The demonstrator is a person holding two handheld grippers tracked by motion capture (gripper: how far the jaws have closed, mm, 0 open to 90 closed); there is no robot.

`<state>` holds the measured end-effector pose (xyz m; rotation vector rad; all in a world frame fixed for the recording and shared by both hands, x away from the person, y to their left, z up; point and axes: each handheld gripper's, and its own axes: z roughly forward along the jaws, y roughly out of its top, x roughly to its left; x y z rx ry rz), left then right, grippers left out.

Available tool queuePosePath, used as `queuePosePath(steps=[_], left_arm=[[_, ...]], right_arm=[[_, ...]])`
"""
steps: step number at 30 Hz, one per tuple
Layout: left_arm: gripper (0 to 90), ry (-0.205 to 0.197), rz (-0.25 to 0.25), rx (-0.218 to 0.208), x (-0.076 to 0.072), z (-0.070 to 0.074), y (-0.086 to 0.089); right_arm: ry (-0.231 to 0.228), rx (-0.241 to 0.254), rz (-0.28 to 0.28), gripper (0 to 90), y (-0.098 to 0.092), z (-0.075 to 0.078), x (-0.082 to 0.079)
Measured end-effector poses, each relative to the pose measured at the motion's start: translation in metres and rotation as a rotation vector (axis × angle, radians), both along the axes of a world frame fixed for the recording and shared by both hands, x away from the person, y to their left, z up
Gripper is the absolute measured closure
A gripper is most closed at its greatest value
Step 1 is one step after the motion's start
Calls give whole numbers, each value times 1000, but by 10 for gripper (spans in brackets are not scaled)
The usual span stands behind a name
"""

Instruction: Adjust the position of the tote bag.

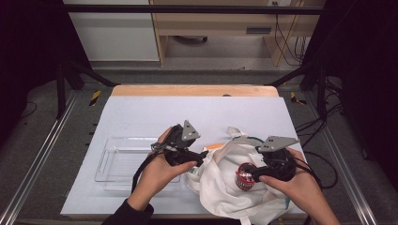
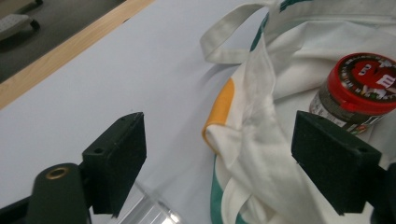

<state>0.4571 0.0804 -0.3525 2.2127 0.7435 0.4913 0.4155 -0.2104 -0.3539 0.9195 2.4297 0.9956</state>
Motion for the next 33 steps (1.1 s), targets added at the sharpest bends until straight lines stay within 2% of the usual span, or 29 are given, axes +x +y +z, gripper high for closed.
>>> queuePosePath(steps=[4, 7, 9, 11, 12, 18, 20, 23, 25, 33], left_arm=[[155, 8, 29, -9, 0, -4, 16], [148, 0, 44, 3, -3, -5, 28], [146, 0, 56, -7, -5, -5, 35], [142, 2, 59, 22, -6, -4, 41], [139, -2, 70, 16, -7, -4, 43], [123, -2, 71, 27, -13, -3, 57], [119, -4, 87, 9, -16, -3, 62], [115, 0, 96, 18, -21, -4, 71], [114, 2, 111, 7, -22, -6, 75], [108, 11, 122, 17, -23, -11, 85]], right_arm=[[18, -14, 0, 171, 3, 1, 6], [31, -23, 8, 148, 6, 0, 8], [24, -36, 33, 146, 7, -1, 7], [38, -32, 25, 157, 7, -3, 7], [42, -37, 28, 159, 7, -5, 6], [40, -26, 50, 180, 5, -12, 2], [26, -11, 54, 197, 4, -12, 0], [27, 3, 64, 199, 1, -16, -4], [30, 12, 67, 200, 0, -20, -5], [54, 10, 58, 194, -8, -37, -11]])
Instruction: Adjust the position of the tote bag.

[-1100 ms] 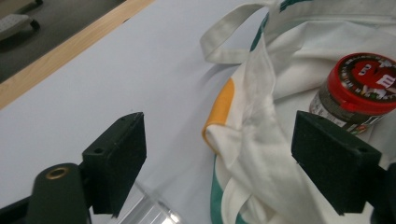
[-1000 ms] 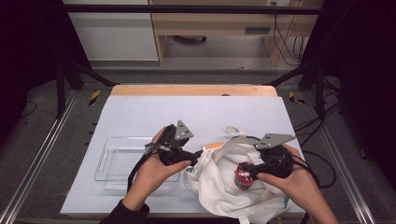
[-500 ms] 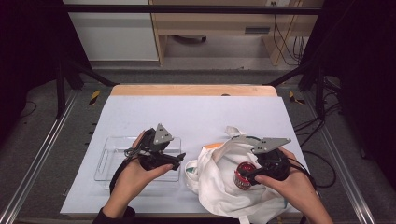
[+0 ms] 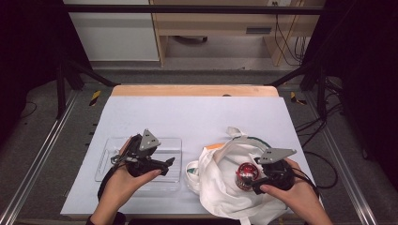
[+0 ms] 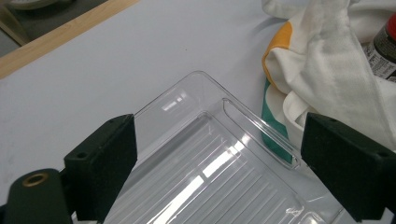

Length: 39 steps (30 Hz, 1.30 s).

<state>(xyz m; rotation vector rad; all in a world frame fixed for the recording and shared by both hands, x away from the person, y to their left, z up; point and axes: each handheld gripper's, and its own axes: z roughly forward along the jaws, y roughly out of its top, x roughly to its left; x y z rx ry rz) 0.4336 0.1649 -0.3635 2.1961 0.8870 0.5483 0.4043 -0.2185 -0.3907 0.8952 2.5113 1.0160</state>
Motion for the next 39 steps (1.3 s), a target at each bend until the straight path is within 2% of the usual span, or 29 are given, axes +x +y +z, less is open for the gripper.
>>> queuePosePath(steps=[1, 5, 12, 16, 19, 24, 39], left_arm=[[108, 2, -3, 9, 0, 0, 1], [105, -3, 6, -10, 0, 1, 3], [101, -5, 8, -3, -1, 0, 8], [90, 13, 0, 9, 0, -3, 10], [87, 19, -4, 23, 0, -5, 11], [83, 21, -4, 24, 1, -4, 11], [83, 19, 14, 1, 2, -4, 16]], right_arm=[[2, 3, -1, 192, -1, -1, 0], [10, 9, -8, 186, -3, -5, 2], [20, -12, 0, 173, 0, -14, 6], [32, -12, -2, 170, 0, -17, 8], [39, -23, -1, 163, 3, -21, 10], [61, -50, 4, 151, 7, -29, 14], [85, -48, 4, 161, 8, -39, 18]])
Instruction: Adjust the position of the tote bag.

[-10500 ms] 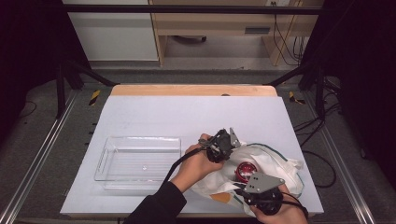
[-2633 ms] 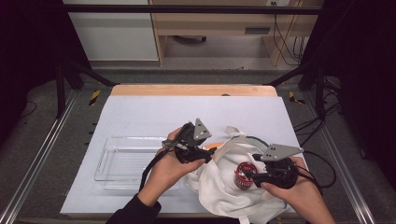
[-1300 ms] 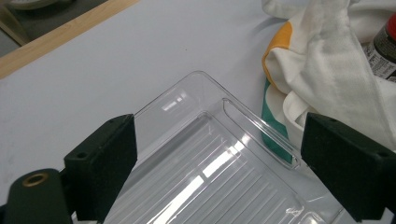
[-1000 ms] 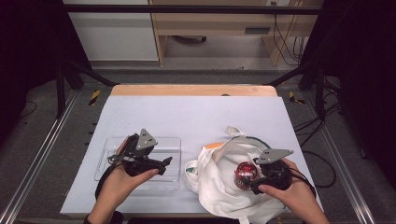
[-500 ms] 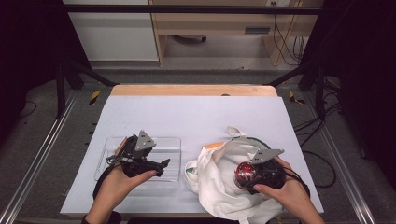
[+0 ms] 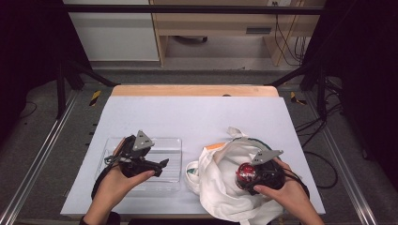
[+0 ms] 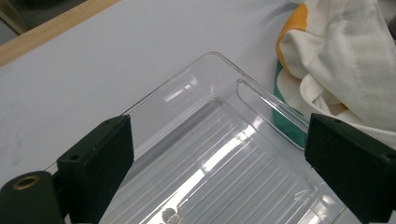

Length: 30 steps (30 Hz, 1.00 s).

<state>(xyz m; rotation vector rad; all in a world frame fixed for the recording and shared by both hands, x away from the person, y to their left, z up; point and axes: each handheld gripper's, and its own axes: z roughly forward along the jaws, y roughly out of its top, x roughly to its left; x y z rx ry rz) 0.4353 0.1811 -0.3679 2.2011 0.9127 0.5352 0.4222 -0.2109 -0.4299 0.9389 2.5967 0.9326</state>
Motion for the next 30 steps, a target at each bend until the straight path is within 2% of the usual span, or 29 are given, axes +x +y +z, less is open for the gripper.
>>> queuePosePath(steps=[6, 12, 23, 25, 30], left_arm=[[82, -2, -1, 1, 0, 1, 1], [82, -2, 3, -3, 0, 1, 3], [82, 12, 8, 7, 3, -1, 9], [82, 14, 17, -2, 4, -3, 9], [81, 37, 34, 8, 9, -9, 15]], right_arm=[[1, -11, 4, 180, 2, -3, 0], [-11, -14, -10, 254, 0, -2, 0], [-10, -37, -28, 259, 2, 0, 0], [-9, -39, -42, 260, 2, 3, -1], [-36, -20, -56, 259, 0, 13, -2]])
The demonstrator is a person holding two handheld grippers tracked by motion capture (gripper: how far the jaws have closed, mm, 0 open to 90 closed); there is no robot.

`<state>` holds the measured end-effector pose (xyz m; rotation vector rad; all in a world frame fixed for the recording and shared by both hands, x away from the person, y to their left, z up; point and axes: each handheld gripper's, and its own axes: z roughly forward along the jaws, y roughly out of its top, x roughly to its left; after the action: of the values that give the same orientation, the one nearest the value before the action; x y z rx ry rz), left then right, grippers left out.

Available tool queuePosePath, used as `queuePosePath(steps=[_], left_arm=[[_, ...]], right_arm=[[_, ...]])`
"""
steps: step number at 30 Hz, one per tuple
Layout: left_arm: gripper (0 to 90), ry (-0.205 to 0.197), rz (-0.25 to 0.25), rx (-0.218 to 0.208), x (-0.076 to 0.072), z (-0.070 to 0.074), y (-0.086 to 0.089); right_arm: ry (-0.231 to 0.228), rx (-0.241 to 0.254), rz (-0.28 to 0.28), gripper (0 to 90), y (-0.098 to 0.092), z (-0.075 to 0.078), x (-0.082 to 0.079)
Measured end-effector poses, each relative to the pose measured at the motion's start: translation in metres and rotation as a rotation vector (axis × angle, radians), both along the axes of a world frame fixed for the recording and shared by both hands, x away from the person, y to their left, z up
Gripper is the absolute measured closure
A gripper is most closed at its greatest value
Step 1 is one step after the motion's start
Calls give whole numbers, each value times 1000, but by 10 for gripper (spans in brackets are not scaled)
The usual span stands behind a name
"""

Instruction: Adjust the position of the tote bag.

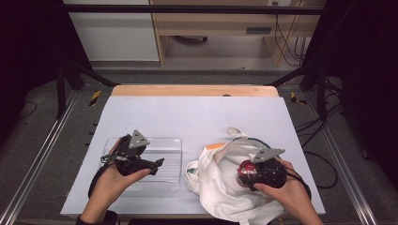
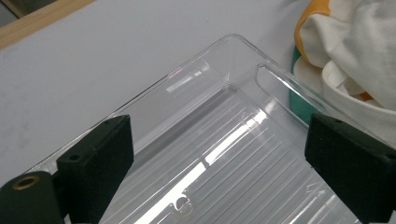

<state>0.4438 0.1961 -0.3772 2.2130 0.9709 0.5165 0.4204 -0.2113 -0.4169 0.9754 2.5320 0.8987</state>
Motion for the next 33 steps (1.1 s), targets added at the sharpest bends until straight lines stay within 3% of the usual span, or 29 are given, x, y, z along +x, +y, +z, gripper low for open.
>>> queuePosePath(steps=[10, 17, 24, 33], left_arm=[[83, 45, 11, 18, 11, -6, 4], [83, 67, 17, 22, 17, -8, 10], [86, 59, 7, 39, 21, -9, 14], [87, 58, 27, 45, 18, -13, 22]], right_arm=[[-28, 9, -28, 260, 0, 15, 1], [-70, 15, -25, 260, 3, 37, -3], [-95, 42, -39, 260, 10, 62, -5], [-145, 24, -29, 260, 32, 93, -2]])
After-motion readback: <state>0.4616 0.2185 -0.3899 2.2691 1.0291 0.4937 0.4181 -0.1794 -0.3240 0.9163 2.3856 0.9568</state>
